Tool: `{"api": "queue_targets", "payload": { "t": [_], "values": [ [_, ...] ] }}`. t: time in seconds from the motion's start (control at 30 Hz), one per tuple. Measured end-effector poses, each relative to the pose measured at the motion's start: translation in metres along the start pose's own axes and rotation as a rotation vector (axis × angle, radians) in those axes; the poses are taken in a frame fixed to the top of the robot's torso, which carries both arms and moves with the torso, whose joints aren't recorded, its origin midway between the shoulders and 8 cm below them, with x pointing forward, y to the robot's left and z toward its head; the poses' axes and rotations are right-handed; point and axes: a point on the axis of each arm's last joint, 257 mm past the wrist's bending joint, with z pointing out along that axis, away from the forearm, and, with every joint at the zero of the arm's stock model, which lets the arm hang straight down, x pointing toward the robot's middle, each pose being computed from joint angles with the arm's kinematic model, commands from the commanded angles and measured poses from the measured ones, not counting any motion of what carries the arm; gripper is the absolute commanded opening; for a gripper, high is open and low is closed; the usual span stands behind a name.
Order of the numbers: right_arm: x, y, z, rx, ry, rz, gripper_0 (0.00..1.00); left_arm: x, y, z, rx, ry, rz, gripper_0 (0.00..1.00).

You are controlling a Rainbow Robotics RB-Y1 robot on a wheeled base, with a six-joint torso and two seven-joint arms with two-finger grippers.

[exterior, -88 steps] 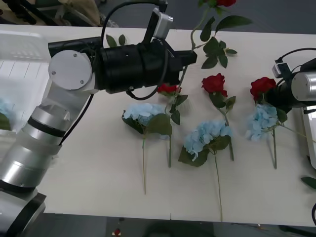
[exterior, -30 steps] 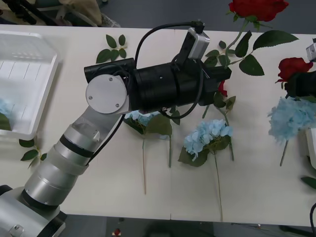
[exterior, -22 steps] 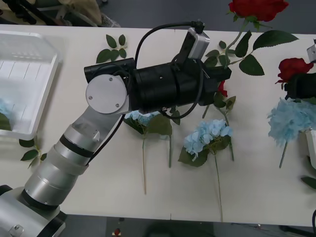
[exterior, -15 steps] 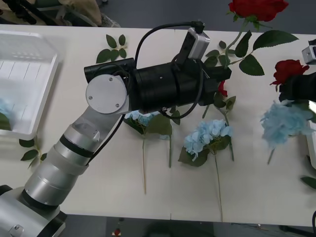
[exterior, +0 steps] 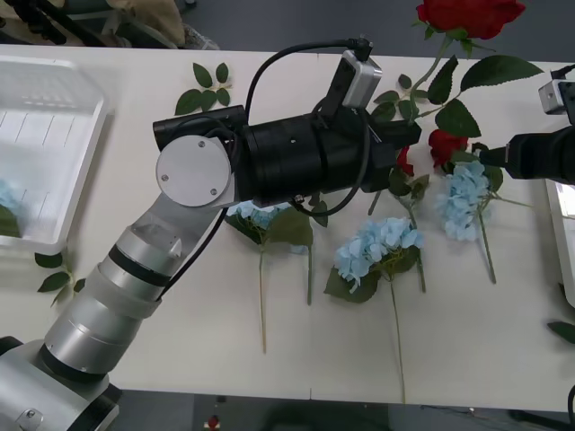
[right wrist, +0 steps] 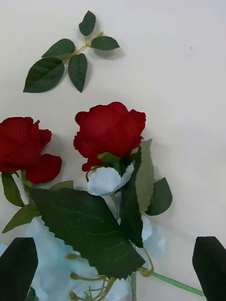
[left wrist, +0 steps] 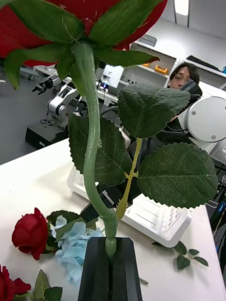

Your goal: Put the red flowers into the right box and the blue flowers into the left box

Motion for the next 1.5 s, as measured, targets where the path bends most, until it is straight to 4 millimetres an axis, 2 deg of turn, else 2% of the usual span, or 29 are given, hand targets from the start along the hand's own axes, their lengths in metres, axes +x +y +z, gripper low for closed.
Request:
{"api": "queue_targets", "payload": {
  "t": [0.27, 0.43, 0.57, 0.67, 0.93, 1.1, 1.3, 1.5],
  "values": [
    [-0.011, 0.017, -0.013, -0.106, -0.045, -0.105, 0.97, 0.0, 0.0, 0.0, 0.0, 0.0, 0.0, 0.0],
    [-0.024, 0.035, -0.036, -0.215, -0.101, -0.191, 0.97, 0.0, 0.0, 0.0, 0.0, 0.0, 0.0, 0.0],
    [-0.033, 0.062, -0.064, -0.297, -0.187, -0.31, 0.97, 0.0, 0.0, 0.0, 0.0, 0.0, 0.0, 0.0],
    [-0.03, 0.082, -0.087, -0.371, -0.247, -0.334, 0.97, 0.0, 0.0, 0.0, 0.0, 0.0, 0.0, 0.0],
    [-0.004, 0.091, -0.133, -0.484, -0.379, -0.417, 0.97, 0.0, 0.0, 0.0, 0.0, 0.0, 0.0, 0.0],
    [0.015, 0.099, -0.141, -0.535, -0.415, -0.444, 0.97, 0.0, 0.0, 0.0, 0.0, 0.0, 0.0, 0.0],
    [0.032, 0.113, -0.138, -0.573, -0.449, -0.552, 0.97, 0.0, 0.0, 0.0, 0.0, 0.0, 0.0, 0.0],
    [0.043, 0.125, -0.124, -0.662, -0.452, -0.436, 0.96, 0.0, 0.0, 0.0, 0.0, 0.0, 0.0, 0.0]
  ]
}}
